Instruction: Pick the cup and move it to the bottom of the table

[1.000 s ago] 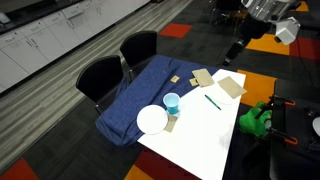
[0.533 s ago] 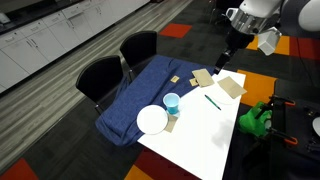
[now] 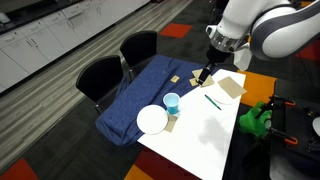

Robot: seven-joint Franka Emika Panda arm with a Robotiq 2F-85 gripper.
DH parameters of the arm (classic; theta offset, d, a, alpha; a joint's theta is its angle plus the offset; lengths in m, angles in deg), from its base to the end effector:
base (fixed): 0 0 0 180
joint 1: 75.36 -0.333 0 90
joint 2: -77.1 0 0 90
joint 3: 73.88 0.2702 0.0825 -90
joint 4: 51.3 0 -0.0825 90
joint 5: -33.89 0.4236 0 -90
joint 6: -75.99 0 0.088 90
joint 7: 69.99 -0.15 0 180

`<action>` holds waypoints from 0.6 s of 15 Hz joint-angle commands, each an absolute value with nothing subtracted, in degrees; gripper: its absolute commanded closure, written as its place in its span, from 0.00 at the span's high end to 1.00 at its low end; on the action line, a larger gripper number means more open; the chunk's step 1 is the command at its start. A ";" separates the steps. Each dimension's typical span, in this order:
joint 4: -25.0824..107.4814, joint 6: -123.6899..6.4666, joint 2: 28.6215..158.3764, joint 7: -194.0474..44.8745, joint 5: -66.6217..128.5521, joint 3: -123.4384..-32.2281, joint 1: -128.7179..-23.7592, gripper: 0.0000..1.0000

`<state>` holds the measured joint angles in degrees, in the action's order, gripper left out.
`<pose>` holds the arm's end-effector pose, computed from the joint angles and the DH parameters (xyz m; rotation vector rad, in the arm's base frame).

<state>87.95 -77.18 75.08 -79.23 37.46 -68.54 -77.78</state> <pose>0.5420 0.0728 0.2308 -3.0384 0.1172 -0.4135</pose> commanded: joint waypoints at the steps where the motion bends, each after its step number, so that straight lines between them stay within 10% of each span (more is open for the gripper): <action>1: 83.79 -82.93 83.25 -81.39 33.55 -68.97 -78.46 1.00; 9: 72.14 -85.40 98.50 -86.87 26.05 -74.55 -83.56 1.00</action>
<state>77.67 -85.36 93.31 -84.00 27.83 -71.91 -80.70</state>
